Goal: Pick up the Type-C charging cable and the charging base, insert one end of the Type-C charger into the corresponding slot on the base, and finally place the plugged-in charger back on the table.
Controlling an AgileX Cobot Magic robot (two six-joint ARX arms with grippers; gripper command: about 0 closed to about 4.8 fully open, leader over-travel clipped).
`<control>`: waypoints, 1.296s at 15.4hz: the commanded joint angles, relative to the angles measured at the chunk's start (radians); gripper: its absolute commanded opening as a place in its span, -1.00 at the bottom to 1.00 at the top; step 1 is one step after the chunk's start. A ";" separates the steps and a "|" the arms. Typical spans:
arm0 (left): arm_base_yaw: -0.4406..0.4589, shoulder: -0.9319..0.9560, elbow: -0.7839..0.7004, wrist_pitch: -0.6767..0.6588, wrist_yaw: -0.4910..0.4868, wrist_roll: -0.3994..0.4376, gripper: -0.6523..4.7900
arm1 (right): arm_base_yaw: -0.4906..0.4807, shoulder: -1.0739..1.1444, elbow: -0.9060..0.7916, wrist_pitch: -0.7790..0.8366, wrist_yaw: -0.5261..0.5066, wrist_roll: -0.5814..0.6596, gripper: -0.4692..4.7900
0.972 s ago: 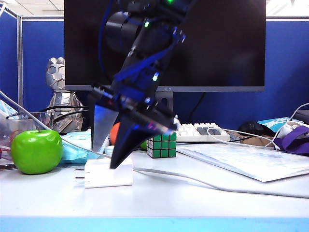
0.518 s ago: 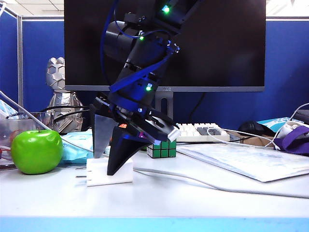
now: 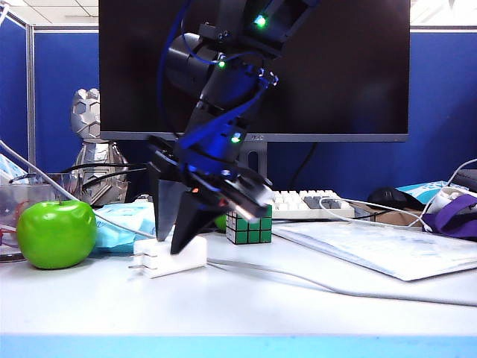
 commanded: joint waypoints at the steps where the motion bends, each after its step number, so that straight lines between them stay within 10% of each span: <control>1: -0.001 -0.005 0.005 0.011 0.006 -0.004 -0.78 | -0.007 0.031 -0.018 -0.101 0.027 -0.231 -0.50; 5: -0.001 -0.005 0.005 0.010 0.025 -0.007 -0.78 | -0.019 0.031 -0.017 0.000 0.006 -0.044 0.25; 13: -0.002 -0.007 0.005 0.002 0.032 -0.007 -0.78 | -0.061 0.063 -0.017 0.087 0.008 0.036 0.08; 16: -0.002 -0.007 0.005 0.001 0.032 -0.007 -0.78 | -0.062 0.066 -0.016 0.087 -0.033 -0.318 -0.30; 20: -0.002 -0.007 0.005 0.001 0.032 -0.014 -0.78 | -0.056 0.065 -0.016 0.080 -0.252 -0.812 -0.31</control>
